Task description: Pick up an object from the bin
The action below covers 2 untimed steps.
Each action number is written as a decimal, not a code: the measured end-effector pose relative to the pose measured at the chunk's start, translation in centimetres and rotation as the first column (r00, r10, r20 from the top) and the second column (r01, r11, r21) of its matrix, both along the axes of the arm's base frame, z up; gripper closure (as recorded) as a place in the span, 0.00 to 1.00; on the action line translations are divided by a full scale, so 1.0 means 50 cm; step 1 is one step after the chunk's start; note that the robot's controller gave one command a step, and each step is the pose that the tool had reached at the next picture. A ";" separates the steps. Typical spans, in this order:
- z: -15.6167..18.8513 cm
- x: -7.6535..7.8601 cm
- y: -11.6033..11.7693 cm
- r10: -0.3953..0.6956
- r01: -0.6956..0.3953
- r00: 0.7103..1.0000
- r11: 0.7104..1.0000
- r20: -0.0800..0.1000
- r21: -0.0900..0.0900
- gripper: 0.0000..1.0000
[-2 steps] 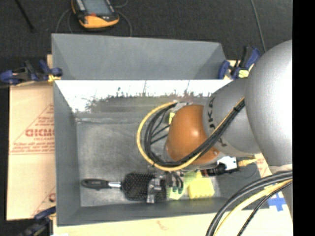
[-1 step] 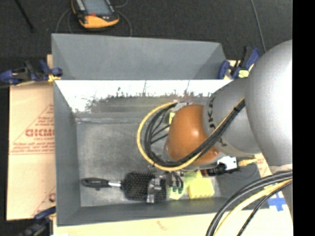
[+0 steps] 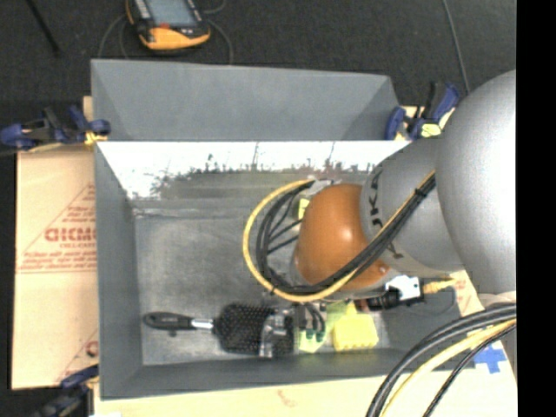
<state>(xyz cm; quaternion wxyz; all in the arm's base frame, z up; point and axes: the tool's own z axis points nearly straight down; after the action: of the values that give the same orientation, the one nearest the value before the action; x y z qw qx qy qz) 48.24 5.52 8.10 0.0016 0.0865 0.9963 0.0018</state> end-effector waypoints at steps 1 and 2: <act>0.038 -0.006 -0.002 -0.001 0.001 1.000 1.000 -0.007 -0.002 1.00; 0.082 -0.006 -0.003 -0.001 0.001 1.000 1.000 -0.010 -0.003 1.00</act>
Offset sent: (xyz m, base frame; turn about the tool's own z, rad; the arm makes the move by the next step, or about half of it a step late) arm -0.0001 0.0000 0.0989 0.0000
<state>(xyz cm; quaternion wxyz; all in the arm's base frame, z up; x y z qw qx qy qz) 47.95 5.36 12.19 -0.0030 0.0868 0.9962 -0.0003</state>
